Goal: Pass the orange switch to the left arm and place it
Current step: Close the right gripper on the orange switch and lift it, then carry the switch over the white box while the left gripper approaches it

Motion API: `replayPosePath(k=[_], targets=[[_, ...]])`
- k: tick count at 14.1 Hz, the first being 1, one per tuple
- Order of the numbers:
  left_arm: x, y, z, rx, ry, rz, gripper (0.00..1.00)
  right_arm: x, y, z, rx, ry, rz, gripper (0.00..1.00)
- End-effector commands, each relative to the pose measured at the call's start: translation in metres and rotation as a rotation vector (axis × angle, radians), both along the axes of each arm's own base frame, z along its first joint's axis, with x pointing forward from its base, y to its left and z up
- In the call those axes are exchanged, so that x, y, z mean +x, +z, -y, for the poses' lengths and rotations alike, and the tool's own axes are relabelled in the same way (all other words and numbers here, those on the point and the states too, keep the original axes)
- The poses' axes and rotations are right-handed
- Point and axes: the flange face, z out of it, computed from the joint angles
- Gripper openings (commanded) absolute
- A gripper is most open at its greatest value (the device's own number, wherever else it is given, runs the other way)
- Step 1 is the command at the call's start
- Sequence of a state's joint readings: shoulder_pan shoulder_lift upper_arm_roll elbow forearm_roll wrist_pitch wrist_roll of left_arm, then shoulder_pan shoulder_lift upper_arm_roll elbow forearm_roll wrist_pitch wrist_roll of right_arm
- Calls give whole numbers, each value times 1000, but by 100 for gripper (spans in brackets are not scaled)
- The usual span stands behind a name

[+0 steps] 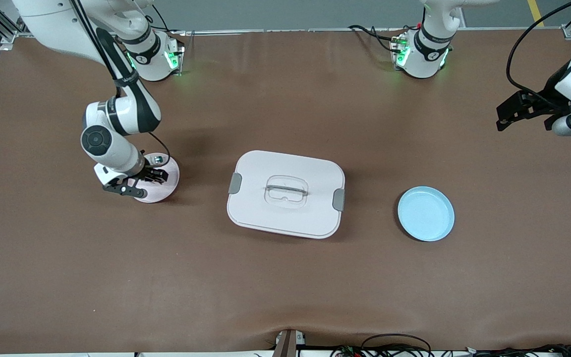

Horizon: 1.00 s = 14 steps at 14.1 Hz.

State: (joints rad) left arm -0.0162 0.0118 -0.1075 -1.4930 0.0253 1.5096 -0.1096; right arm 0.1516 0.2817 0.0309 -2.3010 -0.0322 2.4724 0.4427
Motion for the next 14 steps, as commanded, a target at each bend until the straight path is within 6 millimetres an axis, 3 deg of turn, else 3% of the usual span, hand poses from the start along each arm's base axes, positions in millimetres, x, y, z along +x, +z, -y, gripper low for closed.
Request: replayPosePath(k=[1,6,8,11,14], targets=[[-3,8,3,-13,-22,10,100,8,37,-34,46,-91,-39,0],[-9,11,15,-92,-37,-7,100,39,123,-116,24,-207,-83,0],[-10,9,35,-172,-61,-25,100,42,149,-155,77,-285,-88,0],[-19,14,70,-252,-118,-35,100,53,171,-195,191,-438,-114,0],[-32,38,119,-357,-202,-10,100,61,174,-240,273,-632,-197,0]])
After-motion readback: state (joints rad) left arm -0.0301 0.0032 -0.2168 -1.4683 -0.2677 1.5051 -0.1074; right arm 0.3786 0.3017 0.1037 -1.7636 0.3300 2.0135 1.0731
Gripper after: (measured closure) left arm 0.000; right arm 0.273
